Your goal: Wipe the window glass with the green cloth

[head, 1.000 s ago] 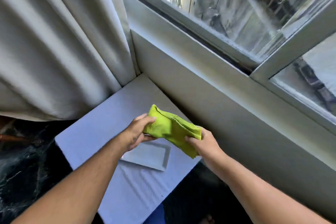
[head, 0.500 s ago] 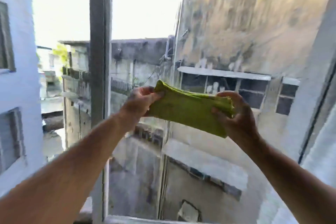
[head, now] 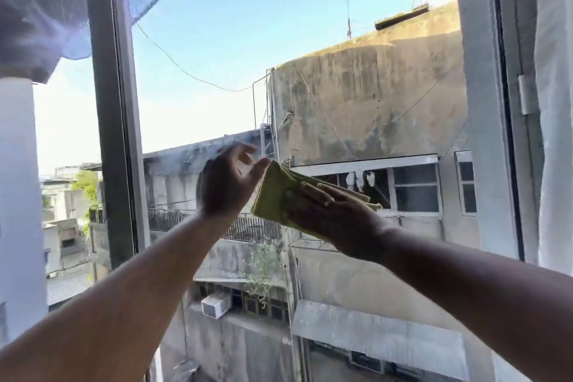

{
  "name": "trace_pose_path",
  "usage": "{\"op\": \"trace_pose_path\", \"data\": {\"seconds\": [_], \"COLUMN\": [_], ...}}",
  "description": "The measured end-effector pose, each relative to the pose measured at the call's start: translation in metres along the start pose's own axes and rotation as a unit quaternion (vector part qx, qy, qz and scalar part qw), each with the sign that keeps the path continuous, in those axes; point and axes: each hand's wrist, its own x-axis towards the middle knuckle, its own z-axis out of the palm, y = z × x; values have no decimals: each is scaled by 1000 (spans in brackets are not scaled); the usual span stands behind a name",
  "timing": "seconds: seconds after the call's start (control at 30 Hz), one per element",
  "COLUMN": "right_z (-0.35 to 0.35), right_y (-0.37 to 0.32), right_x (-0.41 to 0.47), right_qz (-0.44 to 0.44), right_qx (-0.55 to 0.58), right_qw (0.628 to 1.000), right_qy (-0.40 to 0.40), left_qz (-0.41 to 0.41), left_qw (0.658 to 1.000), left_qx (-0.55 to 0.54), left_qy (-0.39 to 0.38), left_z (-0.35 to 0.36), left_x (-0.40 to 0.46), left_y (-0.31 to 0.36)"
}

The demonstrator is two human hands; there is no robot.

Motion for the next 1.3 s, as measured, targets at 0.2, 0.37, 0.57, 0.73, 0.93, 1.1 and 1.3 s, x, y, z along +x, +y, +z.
{"op": "trace_pose_path", "data": {"seconds": [0.2, 0.37, 0.57, 0.73, 0.93, 1.1, 1.3], "right_z": [-4, 20, 45, 32, 47, 27, 42], "right_y": [-16, -27, 61, 98, -27, 86, -29], "right_x": [12, 29, -5, 1, 6, -6, 20], "right_qz": [64, 112, 255, 501, 34, 414, 129], "right_qx": [55, -2, 58, 60, 83, 65, 79], "right_qw": [995, 994, 959, 854, 991, 891, 980], "right_qy": [-51, 14, 108, 128, 100, 175, 128], "left_qz": [158, 181, 191, 200, 198, 190, 195], "left_qw": [945, 937, 937, 931, 931, 931, 931], "left_qx": [285, 298, 291, 303, 306, 308, 309], "left_qy": [-14, -1, 19, 36, 34, 35, 24], "left_z": [8, 19, 23, 27, 25, 27, 22], "left_x": [51, 56, 58, 59, 58, 57, 56], "left_y": [-29, -46, -51, -54, -53, -47, -45]}}
